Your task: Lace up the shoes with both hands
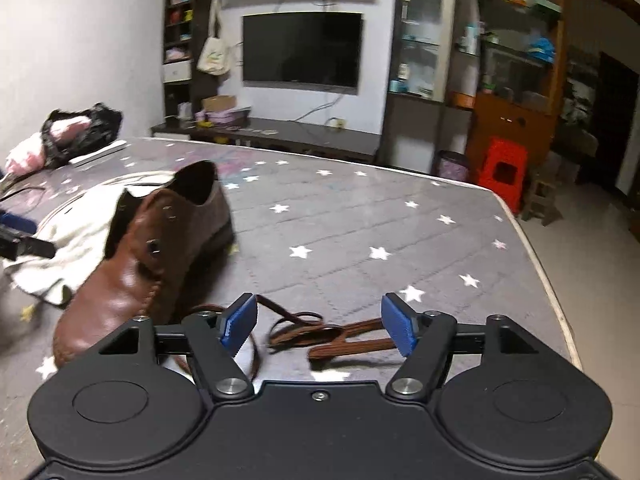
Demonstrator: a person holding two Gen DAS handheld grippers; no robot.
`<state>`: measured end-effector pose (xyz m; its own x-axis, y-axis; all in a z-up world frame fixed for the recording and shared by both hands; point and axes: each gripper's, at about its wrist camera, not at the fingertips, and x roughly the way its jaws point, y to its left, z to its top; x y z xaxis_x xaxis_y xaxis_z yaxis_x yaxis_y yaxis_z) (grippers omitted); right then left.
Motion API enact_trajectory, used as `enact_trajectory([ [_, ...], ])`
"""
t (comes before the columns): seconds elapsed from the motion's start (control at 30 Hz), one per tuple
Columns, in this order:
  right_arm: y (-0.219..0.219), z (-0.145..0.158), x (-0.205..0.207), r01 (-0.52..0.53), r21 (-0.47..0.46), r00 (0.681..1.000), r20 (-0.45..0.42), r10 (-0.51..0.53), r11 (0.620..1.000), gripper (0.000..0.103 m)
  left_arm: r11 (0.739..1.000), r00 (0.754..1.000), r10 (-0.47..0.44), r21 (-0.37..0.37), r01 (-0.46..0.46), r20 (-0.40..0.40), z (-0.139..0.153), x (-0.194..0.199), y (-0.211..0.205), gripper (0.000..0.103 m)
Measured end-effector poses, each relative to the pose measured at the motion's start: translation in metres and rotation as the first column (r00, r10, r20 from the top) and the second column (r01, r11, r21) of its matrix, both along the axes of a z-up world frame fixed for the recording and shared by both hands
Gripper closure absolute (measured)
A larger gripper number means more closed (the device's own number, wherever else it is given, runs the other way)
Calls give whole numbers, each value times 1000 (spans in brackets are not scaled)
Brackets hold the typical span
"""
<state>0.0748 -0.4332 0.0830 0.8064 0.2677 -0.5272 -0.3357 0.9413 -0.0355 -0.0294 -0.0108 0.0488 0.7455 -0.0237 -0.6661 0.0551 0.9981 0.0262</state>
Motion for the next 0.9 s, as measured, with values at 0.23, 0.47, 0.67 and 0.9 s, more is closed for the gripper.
enact_trajectory([
  [0.23,-3,-8,-5,43,51,999,2,-43,998,20,1000,1000,-7,6,7,17,6,-4,-14,25],
  [0.47,-8,-13,-6,53,46,999,-1,-53,998,19,1000,1000,5,4,-5,16,0,-6,-25,24],
  [0.67,-20,-19,1,85,50,996,10,-86,995,16,999,999,28,15,-28,28,-7,-4,-26,24],
  [0.9,-25,-30,17,87,37,996,4,-87,996,13,997,997,52,52,-55,62,-18,-2,-21,23],
])
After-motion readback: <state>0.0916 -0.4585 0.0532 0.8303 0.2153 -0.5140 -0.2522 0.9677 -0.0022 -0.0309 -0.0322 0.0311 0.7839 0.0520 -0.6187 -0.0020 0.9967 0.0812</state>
